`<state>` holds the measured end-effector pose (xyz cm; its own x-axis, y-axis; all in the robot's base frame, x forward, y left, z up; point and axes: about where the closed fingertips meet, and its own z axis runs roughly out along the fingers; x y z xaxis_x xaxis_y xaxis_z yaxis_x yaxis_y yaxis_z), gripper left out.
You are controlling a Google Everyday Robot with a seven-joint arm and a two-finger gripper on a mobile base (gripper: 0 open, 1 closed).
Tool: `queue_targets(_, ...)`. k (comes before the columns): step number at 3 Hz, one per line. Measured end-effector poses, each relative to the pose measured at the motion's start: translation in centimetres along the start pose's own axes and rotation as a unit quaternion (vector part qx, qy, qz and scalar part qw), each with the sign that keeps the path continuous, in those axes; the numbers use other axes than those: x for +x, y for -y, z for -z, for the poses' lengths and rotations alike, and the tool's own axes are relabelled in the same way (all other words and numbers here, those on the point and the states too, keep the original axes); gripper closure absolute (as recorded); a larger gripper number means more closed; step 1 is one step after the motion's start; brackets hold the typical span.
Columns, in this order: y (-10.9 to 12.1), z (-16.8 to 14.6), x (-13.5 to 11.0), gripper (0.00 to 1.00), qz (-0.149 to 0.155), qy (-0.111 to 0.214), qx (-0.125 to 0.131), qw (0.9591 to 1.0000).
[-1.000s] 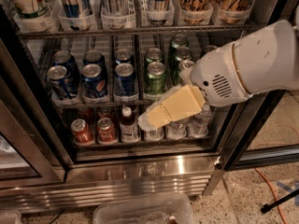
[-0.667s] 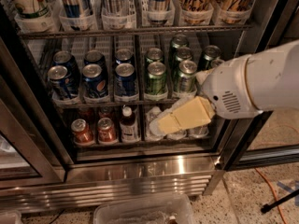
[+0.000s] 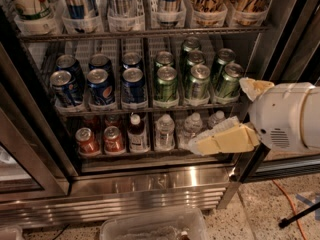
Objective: Pick green can from middle shelf of fridge
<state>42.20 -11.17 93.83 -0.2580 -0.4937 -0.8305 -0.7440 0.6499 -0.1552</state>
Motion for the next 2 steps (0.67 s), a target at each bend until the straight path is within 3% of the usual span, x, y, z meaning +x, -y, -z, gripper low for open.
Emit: queue_targets(2,3.1,-1.1,2.4,0.0,0.034,0.053,0.033,0.9975)
